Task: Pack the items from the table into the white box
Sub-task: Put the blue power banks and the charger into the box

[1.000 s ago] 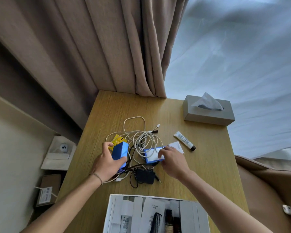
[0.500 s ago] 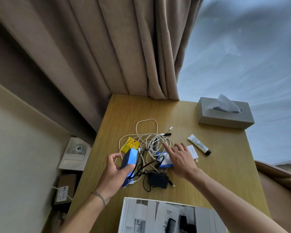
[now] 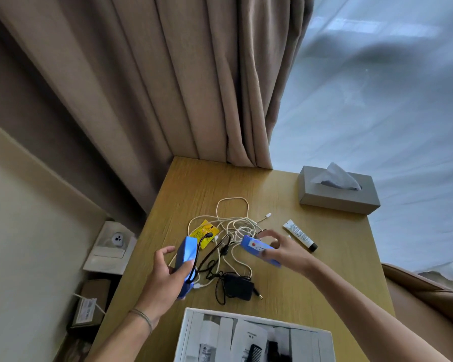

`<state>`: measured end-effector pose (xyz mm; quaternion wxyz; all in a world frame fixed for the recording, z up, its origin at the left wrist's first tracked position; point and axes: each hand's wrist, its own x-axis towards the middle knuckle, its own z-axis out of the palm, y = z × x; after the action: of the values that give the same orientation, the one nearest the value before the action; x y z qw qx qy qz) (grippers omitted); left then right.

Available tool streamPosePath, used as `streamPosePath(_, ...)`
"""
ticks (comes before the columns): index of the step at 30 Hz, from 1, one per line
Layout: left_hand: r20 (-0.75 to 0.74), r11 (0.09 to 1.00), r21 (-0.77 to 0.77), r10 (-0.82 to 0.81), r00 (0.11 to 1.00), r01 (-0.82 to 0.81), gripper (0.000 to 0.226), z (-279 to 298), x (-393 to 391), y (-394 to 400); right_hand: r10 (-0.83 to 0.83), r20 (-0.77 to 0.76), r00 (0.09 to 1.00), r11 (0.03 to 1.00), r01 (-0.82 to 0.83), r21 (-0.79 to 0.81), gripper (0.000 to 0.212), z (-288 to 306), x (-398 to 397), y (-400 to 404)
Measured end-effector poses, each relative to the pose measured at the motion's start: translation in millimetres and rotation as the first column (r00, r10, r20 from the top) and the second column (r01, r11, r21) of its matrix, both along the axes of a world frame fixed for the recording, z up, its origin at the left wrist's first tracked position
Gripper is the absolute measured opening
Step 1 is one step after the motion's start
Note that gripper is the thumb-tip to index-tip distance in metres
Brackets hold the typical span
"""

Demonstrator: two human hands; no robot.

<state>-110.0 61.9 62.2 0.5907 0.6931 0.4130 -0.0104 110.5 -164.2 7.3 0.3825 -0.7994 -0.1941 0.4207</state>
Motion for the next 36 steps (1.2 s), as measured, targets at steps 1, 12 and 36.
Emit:
streamPosePath(1, 0.003, 1.0, 0.002, 0.0, 1.0, 0.0, 0.041, 0.9, -0.2, -1.9, -0.046, -0.097, 0.994, 0.998, 0.05, 0.039, 0.055, 3.1, 1.0, -3.4)
streamPosePath(12, 0.032, 1.0, -0.017, 0.014, 0.999, -0.014, 0.045, 14.0, -10.7, -21.1, -0.24, -0.2, 0.95, 0.953, 0.27, 0.14, 0.039, 3.4, -18.0, -26.9)
streamPosePath(36, 0.149, 0.965, -0.256, 0.091, 0.985, -0.051, 0.045, 31.6, -31.5, -30.2, -0.418, -0.406, 0.813, 0.649, 0.58, 0.493, 0.037, 103.3, -68.5, -47.5)
